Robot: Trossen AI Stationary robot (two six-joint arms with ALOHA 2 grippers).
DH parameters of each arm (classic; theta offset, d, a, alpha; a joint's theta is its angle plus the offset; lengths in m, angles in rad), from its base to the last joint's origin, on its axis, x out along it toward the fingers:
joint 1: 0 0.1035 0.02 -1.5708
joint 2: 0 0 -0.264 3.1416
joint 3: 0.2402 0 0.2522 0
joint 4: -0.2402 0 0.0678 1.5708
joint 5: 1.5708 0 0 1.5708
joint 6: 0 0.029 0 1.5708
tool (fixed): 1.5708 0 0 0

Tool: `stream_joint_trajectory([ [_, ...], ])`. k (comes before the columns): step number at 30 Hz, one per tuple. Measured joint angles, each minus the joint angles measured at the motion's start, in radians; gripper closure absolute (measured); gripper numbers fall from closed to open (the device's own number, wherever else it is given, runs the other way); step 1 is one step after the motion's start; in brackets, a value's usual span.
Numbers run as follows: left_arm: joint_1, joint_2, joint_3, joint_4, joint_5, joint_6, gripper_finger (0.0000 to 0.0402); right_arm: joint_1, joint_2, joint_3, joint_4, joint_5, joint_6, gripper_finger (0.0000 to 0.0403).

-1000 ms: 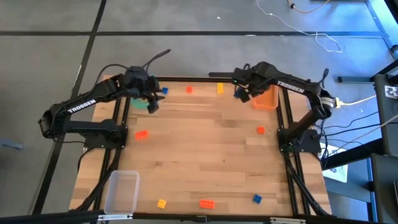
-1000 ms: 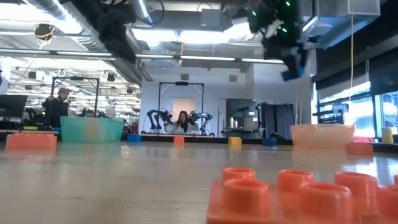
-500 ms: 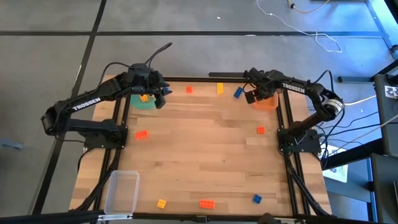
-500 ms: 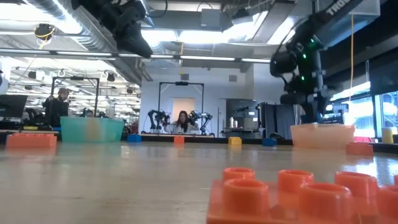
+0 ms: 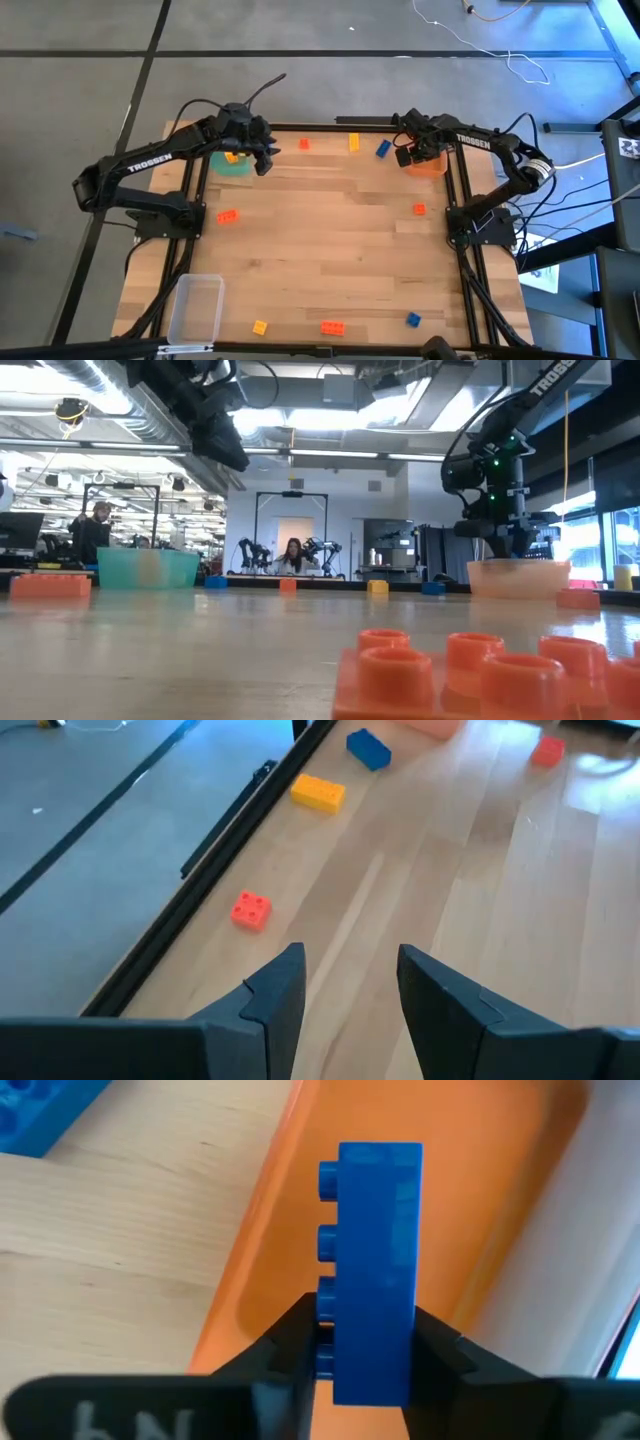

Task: Sort & place blocks by color
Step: Put the blue game piece into the orange bin, then put the orange game piece into the transparent bin

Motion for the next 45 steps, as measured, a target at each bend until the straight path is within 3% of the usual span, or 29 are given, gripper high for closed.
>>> stream_joint_trajectory([
  [6,-0.002,0.006,0.0,-0.005,-0.007,0.0,0.0252,0.0,0.0,0.001,0.0,0.0,0.002,0.024],
  [13,-0.002,0.006,0.0,-0.006,-0.019,0.001,0.0252,0.0,-0.007,0.001,-0.002,-0.001,-0.002,0.0233],
  [20,0.009,0.006,0.0,-0.006,-0.174,-0.022,0.0252,0.023,-0.105,0.066,-0.045,-0.006,-0.019,0.0232],
  [25,0.067,0.009,0.0,-0.005,-0.21,-0.159,0.0252,0.058,-0.2,0.122,0.009,-0.162,-0.094,0.0231],
  [29,0.097,0.013,0.0,-0.002,-0.209,-0.152,0.0252,0.092,-0.241,0.132,0.108,-0.306,-0.216,0.0231],
  [35,0.102,0.042,0.0,0.013,-0.164,-0.13,0.0252,0.152,-0.234,0.132,0.136,-0.397,-0.481,0.0231],
  [41,0.09,0.067,0.0,0.005,-0.156,-0.13,0.0252,0.211,-0.232,0.132,0.075,-0.525,-0.483,0.0231],
  [45,0.086,0.069,0.0,-0.009,-0.118,-0.13,0.0252,0.275,-0.232,0.132,-0.08,-0.528,-0.45,0.0231],
])
